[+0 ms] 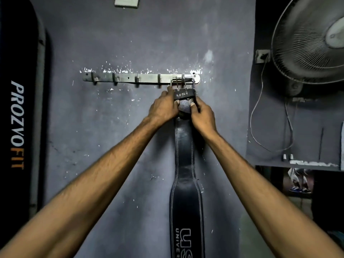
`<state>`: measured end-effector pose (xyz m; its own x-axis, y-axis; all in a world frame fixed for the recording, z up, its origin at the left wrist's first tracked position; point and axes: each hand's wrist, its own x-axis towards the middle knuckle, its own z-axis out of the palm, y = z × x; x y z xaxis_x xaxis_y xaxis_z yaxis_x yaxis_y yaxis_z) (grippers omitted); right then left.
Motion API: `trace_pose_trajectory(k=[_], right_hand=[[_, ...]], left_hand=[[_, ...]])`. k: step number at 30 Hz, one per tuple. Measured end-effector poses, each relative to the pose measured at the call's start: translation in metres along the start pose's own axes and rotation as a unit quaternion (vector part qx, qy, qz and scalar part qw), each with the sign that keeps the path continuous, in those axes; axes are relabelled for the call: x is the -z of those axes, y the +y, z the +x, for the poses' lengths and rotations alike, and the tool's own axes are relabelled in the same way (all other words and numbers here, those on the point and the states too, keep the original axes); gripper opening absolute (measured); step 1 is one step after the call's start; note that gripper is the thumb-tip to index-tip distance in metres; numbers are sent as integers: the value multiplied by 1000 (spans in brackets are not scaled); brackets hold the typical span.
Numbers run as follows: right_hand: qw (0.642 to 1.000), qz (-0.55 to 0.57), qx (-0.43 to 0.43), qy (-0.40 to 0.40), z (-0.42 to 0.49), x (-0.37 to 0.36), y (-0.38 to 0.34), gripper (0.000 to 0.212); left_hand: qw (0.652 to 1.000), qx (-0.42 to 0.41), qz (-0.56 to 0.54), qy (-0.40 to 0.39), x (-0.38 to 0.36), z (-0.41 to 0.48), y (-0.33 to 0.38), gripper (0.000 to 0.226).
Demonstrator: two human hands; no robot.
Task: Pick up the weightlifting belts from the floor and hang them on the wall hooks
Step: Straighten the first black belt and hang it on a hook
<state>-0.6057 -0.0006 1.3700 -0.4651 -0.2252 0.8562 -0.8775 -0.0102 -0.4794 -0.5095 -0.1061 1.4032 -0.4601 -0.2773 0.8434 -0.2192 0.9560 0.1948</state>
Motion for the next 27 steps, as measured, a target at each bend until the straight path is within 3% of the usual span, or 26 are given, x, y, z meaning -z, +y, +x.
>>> trace_pose_trajectory(k=[5, 14, 22, 27], right_hand=[[1000, 28, 4, 4, -41, 1, 4, 31], [994, -7, -104, 29, -150, -30, 13, 48], [983, -35, -179, 10, -316, -72, 41, 37], [967, -45, -245, -45, -445, -90, 71, 35]], left_hand=[[999, 0, -48, -8, -7, -57, -14, 64], [989, 1, -112, -97, -16, -188, -54, 74], [968, -1, -172, -184, -23, -337, -113, 71], [943, 59, -190, -267, -63, -459, -142, 68]])
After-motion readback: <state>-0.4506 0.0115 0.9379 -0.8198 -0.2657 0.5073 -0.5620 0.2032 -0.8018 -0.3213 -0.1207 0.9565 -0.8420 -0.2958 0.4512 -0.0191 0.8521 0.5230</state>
